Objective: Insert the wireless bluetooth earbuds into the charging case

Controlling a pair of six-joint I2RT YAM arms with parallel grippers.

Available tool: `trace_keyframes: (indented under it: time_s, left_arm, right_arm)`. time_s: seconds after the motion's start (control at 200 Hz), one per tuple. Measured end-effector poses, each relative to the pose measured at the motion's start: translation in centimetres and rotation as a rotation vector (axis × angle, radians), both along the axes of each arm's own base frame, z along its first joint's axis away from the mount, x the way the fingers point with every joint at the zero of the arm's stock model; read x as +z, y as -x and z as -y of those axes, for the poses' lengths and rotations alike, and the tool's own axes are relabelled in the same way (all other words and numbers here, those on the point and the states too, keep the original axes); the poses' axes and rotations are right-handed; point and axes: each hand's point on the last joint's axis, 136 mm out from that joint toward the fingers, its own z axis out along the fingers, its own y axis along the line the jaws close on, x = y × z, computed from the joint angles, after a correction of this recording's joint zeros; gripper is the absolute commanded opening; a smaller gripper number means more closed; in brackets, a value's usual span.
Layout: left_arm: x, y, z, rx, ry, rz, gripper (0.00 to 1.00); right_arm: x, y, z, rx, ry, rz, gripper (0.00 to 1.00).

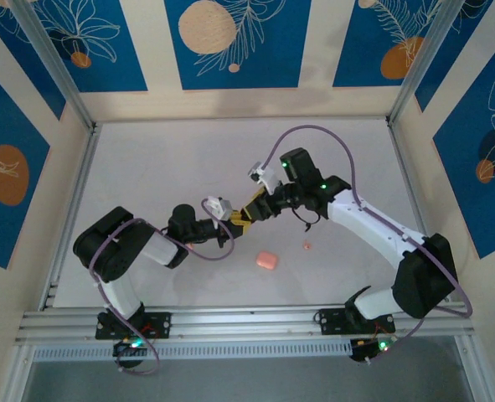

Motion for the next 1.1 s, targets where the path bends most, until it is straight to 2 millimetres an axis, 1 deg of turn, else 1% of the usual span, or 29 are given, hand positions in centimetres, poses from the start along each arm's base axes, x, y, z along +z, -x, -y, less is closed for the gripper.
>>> trace_keyframes:
  time_s: [0.09,0.215,0.325,0.385,0.47,0.615,0.765,0.85,0.935,1.045,1.1]
  left_arm:
    - [-0.2,0.3,-0.2,-0.002,-0.01,0.016,0.18]
    - [-0.3,0.9,-0.7,-0.003,-0.023,0.064,0.18]
    - [0.0,1.2,-0.9,-0.005,-0.034,0.117,0.18]
    - [0.4,1.2,-0.9,-0.006,-0.038,0.151,0.17]
    - [0.9,1.4,-0.9,-0.013,-0.048,0.197,0.17]
    - [1.4,1.8,-0.8,-0.026,-0.069,0.251,0.17]
    - [1.4,2.0,-0.9,-0.028,-0.089,0.273,0.17]
    - [1.3,1.9,-0.9,-0.024,-0.096,0.278,0.17]
    - [1.2,1.8,-0.9,-0.019,-0.099,0.284,0.17]
    - [1.0,1.8,-1.0,-0.013,-0.112,0.299,0.17]
    - [0.8,1.9,-1.0,-0.012,-0.125,0.308,0.17]
  right_arm:
    - [0.8,-0.7,1.2,-0.065,-0.044,-0.056,0.37]
    - [1.6,-1.1,2.3,-0.129,-0.091,-0.125,0.34]
    - [1.6,-0.3,2.6,-0.155,-0.115,-0.185,0.3]
    - [1.4,0.3,2.5,-0.163,-0.125,-0.227,0.26]
    - [0.7,1.0,2.3,-0.177,-0.138,-0.296,0.24]
    - [-0.8,2.3,1.6,-0.197,-0.139,-0.41,0.23]
    - [-1.5,2.9,0.4,-0.191,-0.135,-0.464,0.21]
    - [-1.7,3.0,0.0,-0.192,-0.137,-0.481,0.21]
    - [-1.7,3.0,-0.1,-0.199,-0.14,-0.49,0.24]
    - [-2.0,2.7,0.4,-0.228,-0.133,-0.513,0.26]
    - [-2.3,2.5,1.1,-0.256,-0.125,-0.534,0.27]
